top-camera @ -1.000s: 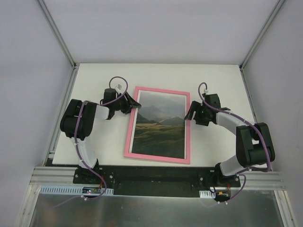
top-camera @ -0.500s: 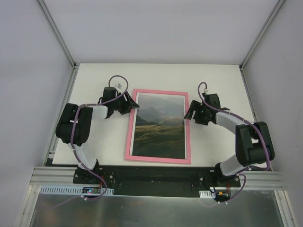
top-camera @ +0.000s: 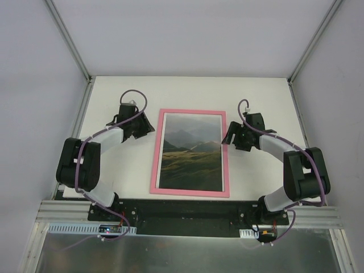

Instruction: Put the photo into the frame

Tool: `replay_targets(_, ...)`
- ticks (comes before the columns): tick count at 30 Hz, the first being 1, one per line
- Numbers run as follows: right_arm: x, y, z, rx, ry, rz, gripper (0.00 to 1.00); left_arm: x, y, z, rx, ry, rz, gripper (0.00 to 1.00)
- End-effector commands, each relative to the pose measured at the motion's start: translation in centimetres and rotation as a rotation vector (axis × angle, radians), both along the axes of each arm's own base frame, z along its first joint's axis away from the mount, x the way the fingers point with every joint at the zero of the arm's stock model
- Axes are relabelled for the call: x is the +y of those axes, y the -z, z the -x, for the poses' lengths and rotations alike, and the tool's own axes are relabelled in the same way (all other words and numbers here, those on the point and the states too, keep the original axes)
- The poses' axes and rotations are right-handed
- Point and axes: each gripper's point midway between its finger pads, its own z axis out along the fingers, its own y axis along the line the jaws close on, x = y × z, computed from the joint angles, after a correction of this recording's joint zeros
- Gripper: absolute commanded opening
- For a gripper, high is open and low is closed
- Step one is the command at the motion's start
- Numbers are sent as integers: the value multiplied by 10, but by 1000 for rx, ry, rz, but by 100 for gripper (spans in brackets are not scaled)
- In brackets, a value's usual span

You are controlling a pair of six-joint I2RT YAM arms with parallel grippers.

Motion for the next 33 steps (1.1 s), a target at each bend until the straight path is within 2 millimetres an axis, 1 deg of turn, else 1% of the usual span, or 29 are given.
replay_targets(1,-6,-12,8,-21,-2,44,79,15,-17,16,-18,-88,-47,43)
replay_targets(3,-7,-13,12,-23,-3,53,79,17,-13,32,8,-105,-48,38)
replay_targets(9,-11,-16,23,-26,1,96,79,14,-5,63,24,-89,-46,31)
replay_targets(11,-13,-18,25,-34,5,110,80,10,-3,72,21,-67,-54,31)
replay_targets(13,-14,-20,29,-43,2,126,79,7,-3,80,14,-48,-72,35)
replay_targets(16,-16,-24,35,-58,11,132,80,3,-6,92,-7,-25,-79,37)
replay_targets(20,-18,-26,43,-77,18,133,81,1,-6,107,-22,-2,-67,46)
replay_targets(22,-19,-26,49,-83,23,133,81,-1,-9,111,-39,28,-61,52)
replay_targets(23,-19,-28,51,-97,23,126,82,-3,-12,113,-50,43,-55,58)
replay_targets(24,-20,-29,52,-105,26,123,83,-3,-14,114,-64,53,-51,73)
replay_targets(25,-20,-30,54,-108,30,118,84,-4,-20,115,-86,66,-43,99)
replay_targets(26,-19,-31,56,-113,27,112,84,-4,-23,117,-101,74,-37,99)
replay_targets(27,-19,-32,57,-119,29,107,89,-5,-27,118,-116,79,-29,99)
replay_targets(29,-19,-36,61,-132,33,93,95,-7,-35,120,-144,89,-13,99)
replay_targets(30,-19,-37,62,-137,38,87,96,-9,-38,121,-152,103,-3,99)
replay_targets(33,-19,-48,65,-169,49,73,96,-12,-45,123,-154,120,9,99)
